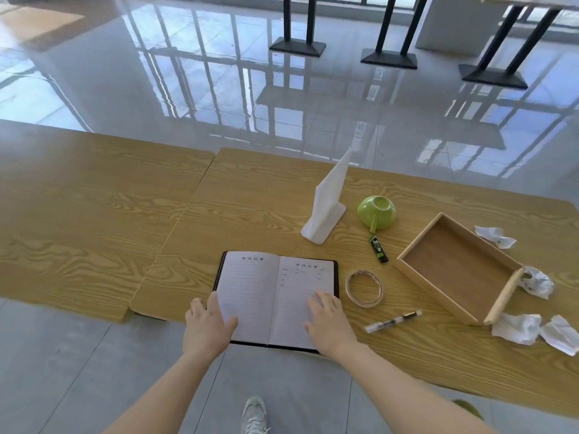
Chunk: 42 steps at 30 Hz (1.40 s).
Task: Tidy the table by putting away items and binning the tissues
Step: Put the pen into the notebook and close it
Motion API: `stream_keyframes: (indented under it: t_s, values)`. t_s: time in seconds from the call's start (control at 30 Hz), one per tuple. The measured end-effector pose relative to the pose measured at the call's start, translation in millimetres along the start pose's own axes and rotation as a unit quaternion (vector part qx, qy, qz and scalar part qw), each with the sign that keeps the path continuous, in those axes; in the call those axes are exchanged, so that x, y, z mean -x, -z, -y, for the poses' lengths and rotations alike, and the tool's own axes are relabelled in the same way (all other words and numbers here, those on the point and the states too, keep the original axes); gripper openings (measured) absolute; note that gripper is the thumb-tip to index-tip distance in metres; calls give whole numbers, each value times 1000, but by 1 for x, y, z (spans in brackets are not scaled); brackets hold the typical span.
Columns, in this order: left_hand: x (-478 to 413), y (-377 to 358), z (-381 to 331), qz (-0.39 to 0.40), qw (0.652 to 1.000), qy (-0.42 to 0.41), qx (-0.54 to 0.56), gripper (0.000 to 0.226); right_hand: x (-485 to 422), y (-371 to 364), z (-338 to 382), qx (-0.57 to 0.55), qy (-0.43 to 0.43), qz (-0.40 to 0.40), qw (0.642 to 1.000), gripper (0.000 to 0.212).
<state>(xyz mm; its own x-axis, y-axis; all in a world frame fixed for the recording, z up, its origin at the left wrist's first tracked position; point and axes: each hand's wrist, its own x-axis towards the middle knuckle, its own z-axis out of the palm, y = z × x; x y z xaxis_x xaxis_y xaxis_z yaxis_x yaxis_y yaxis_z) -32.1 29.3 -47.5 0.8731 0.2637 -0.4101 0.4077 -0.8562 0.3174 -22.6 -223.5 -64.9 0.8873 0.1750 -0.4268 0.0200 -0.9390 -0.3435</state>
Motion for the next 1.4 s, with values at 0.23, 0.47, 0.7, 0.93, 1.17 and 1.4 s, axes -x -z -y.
stream_keyframes:
  t_s: [0.23, 0.47, 0.7, 0.93, 1.17, 1.4]
  values:
    - [-5, 5, 5, -11, 997, 35, 71, 84, -2, 2, -2, -98, -19, -30, 995, 42]
    - [0, 32, -1, -96, 977, -1, 190, 33, -2, 13, -11, -180, -41, -59, 981, 44]
    - [29, 40, -41, -138, 955, -110, 237, 40, 0, 20, -17, -225, -42, -66, 971, 45]
    - [47, 29, -69, -145, 949, -160, 230, 43, -1, 30, -20, -238, -48, -35, 969, 43]
    - [59, 15, -92, -121, 947, -218, 205, 44, -5, 67, -11, -390, -46, -119, 912, 37]
    - [68, -6, -120, -82, 954, -244, 154, 41, -13, 112, 10, -271, 20, -137, 952, 55]
